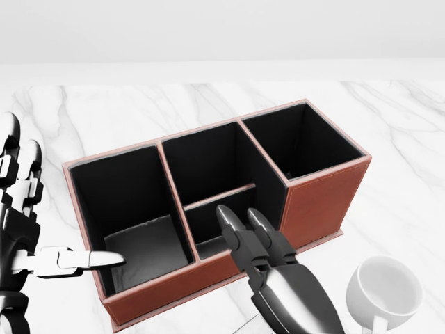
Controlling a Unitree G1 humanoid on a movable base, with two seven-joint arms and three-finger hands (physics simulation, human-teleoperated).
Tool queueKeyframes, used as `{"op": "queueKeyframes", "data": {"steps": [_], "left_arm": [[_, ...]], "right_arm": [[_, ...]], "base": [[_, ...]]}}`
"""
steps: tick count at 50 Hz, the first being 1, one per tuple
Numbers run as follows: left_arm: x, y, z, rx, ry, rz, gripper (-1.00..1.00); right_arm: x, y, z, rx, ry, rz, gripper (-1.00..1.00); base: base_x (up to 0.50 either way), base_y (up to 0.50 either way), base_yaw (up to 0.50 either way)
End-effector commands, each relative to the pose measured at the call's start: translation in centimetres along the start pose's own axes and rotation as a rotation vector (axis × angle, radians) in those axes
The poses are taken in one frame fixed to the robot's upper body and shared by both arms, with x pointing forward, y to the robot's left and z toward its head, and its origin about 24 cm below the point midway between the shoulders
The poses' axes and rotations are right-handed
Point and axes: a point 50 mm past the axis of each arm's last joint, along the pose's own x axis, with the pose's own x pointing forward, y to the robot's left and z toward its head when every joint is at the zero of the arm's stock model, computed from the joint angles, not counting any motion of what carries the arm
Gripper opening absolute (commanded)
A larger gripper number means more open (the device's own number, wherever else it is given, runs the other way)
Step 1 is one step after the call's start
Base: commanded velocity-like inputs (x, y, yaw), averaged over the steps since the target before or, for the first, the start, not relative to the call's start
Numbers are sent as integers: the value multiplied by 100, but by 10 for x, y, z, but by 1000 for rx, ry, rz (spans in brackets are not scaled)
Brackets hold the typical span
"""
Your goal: Pick up the book and place it in the front compartment of the caddy.
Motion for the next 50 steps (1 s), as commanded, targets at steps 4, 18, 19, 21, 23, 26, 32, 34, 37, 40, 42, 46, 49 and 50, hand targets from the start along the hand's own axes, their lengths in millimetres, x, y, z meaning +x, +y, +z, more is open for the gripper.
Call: {"op": "queueKeyframes", "data": {"steps": [4,18,19,21,23,26,32,34,37,40,42,46,49,50], "left_arm": [[1,2,2,13,-10,-9,98],[4,13,8,33,-36,6,98],[4,14,8,34,-35,7,99],[5,15,7,35,-30,12,98],[6,17,7,35,-32,16,99],[6,19,8,38,-38,22,99],[6,21,9,48,-41,17,98],[6,21,10,50,-43,17,99],[7,23,11,53,-46,18,98],[7,24,11,55,-50,24,99],[7,24,11,55,-50,24,98],[7,24,12,59,-51,21,99],[7,26,13,62,-57,22,99],[7,26,13,62,-57,22,99]], "right_arm": [[1,8,-2,-40,15,9,100],[-1,16,-1,-55,19,27,100],[-1,16,-1,-56,19,28,100],[0,16,-1,-60,17,29,100],[0,16,-1,-64,16,30,100],[0,16,0,-65,14,32,100],[0,18,-1,-73,17,36,100],[0,18,-1,-75,18,37,100],[1,18,-2,-76,18,37,100],[3,18,-2,-76,17,36,100],[3,18,-2,-76,16,36,100],[4,20,-1,-80,15,39,100],[6,19,1,-76,5,36,100],[6,19,1,-75,5,36,100]], "base": [[0,0,0],[0,0,0],[0,0,0],[0,0,0],[0,0,0],[0,0,0],[0,0,0],[0,0,0],[0,0,0],[0,0,0],[0,0,0],[0,0,0],[0,0,0],[0,0,0]]}}
